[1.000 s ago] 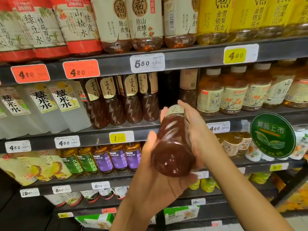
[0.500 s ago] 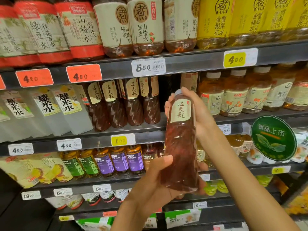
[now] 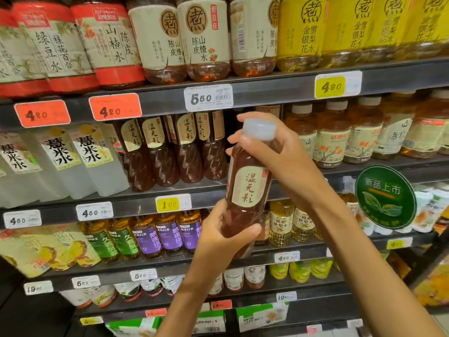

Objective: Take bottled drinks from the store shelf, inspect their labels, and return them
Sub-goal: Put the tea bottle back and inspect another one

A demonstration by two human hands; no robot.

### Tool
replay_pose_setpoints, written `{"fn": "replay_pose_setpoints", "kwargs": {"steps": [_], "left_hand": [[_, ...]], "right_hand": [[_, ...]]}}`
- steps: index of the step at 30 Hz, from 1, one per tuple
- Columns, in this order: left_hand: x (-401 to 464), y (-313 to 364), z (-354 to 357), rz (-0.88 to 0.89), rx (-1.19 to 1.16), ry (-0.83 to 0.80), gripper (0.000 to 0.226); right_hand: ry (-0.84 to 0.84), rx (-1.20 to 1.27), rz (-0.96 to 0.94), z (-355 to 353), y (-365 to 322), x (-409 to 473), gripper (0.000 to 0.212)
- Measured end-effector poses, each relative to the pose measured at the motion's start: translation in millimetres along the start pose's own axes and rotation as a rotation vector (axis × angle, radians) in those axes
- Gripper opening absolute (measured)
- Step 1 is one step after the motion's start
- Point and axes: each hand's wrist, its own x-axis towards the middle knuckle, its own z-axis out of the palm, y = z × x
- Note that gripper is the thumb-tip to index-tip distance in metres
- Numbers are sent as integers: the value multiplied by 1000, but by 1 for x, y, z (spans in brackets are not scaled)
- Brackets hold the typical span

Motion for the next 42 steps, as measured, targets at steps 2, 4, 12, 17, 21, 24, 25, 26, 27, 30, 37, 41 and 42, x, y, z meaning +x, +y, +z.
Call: {"fn": "replay_pose_setpoints", "kwargs": {"steps": [2,4,12,17,21,24,25,26,27,30,37,41,42], "left_hand": [[3,0,0,51,26,32,51],[7,0,0,87,65,49,51],[27,10,2,220,272,114,66],[26,15,5,263,352,67,68],[16,12,0,178,263,17,62],[9,20,1,158,230,-50,57],[7,22,2,157,208,-69,53],[5,23,4,156,180,-78,50],[3,25,5,147,148,-72,46],[1,27,7,93,42,-52,38],[-3,13,1,-262,-172,-139,81],[7,9,4,-166,-93,-124,60],[9,9,6,-125,-47,-104,57]], "right_hand": [[-76,-12,-96,0,-8,-5,37],[-189,2,-156,0,-15,-11,37],[-461,-65,-315,-4,-29,-23,43],[-503,-46,-305,-8,-30,-25,41],[-433,17,-262,-13,-28,-26,39],[-274,123,-184,-12,-26,-22,39],[-203,180,-154,-10,-24,-20,41],[-124,240,-127,-9,-21,-18,43],[-48,292,-98,-8,-18,-16,48],[53,371,2,-6,-8,-16,60],[134,415,209,2,15,-7,49],[145,398,225,-3,24,4,40],[143,373,213,-5,26,8,38]]}}
